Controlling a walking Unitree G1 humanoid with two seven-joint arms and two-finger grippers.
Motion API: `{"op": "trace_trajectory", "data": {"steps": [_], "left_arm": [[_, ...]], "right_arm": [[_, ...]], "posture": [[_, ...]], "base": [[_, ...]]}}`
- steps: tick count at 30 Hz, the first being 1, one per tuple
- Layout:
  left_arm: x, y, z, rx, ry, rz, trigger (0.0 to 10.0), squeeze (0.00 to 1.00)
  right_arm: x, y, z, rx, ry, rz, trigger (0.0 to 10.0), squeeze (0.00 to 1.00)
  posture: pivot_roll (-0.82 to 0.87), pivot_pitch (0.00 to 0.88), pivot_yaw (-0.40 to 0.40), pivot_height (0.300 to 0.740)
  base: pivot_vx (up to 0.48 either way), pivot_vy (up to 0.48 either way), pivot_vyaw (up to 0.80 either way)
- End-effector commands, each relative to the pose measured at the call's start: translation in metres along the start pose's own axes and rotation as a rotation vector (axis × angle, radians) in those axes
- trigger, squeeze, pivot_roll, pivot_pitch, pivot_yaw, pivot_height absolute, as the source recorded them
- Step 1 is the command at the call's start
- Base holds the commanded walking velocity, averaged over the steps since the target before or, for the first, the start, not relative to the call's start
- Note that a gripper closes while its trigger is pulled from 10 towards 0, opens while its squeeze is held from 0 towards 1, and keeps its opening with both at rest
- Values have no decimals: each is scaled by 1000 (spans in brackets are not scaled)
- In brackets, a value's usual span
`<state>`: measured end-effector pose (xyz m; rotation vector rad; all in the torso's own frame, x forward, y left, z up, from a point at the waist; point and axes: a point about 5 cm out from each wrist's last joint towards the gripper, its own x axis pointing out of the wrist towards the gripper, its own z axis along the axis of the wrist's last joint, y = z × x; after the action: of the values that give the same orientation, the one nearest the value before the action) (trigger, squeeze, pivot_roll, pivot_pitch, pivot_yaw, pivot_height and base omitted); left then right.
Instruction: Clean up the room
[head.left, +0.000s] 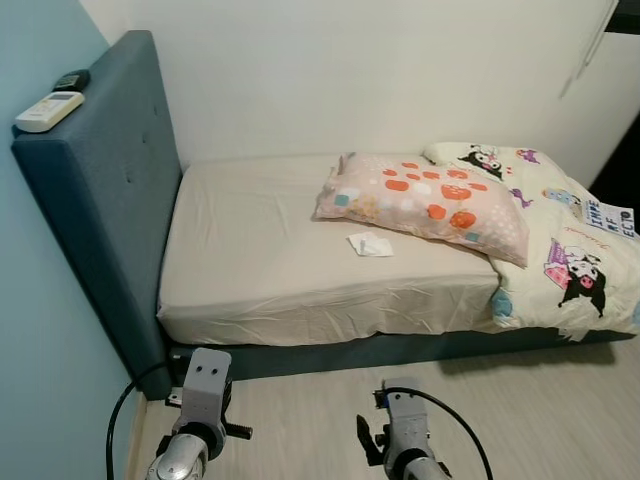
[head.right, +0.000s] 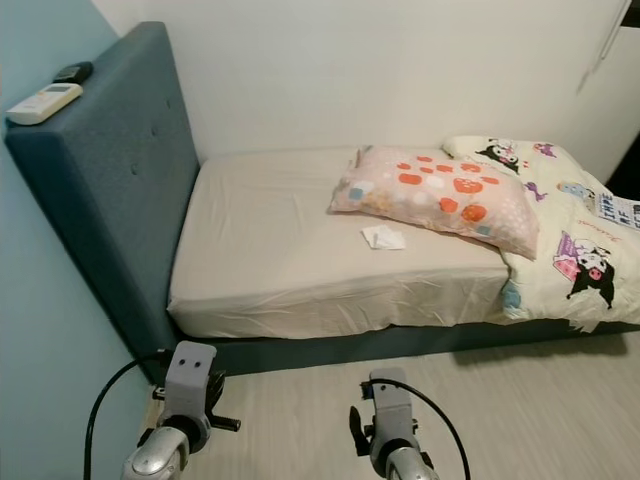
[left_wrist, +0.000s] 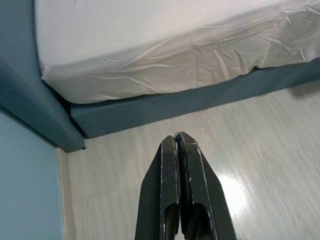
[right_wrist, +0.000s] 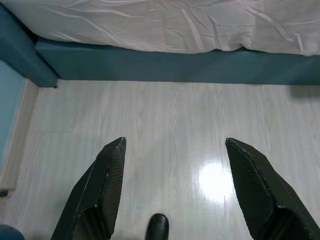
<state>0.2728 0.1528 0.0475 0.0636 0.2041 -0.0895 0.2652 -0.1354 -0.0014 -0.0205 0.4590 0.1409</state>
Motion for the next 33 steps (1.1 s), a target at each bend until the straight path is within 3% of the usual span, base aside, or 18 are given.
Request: {"op": "trace_trajectory", "data": {"steps": [1, 7, 33], "left_arm": [[-3, -1, -1, -10, -13, -8, 10000, 0], [-4, -2, 2, -1, -33, -20, 10000, 0], [-5, -5, 3, -8, -54, -35, 10000, 0]], "right_arm": [[-1, -2, 0, 15, -11, -3, 10000, 0], [-1, -2, 1, 11, -14, -2, 10000, 0], [-2, -5, 1, -1, -16, -3, 10000, 0]], "posture": [[48, 127, -57, 735], [44, 126, -57, 735], [40, 124, -59, 735]], "base": [[0, 0, 0], [94, 0, 0], [405, 0, 0]]}}
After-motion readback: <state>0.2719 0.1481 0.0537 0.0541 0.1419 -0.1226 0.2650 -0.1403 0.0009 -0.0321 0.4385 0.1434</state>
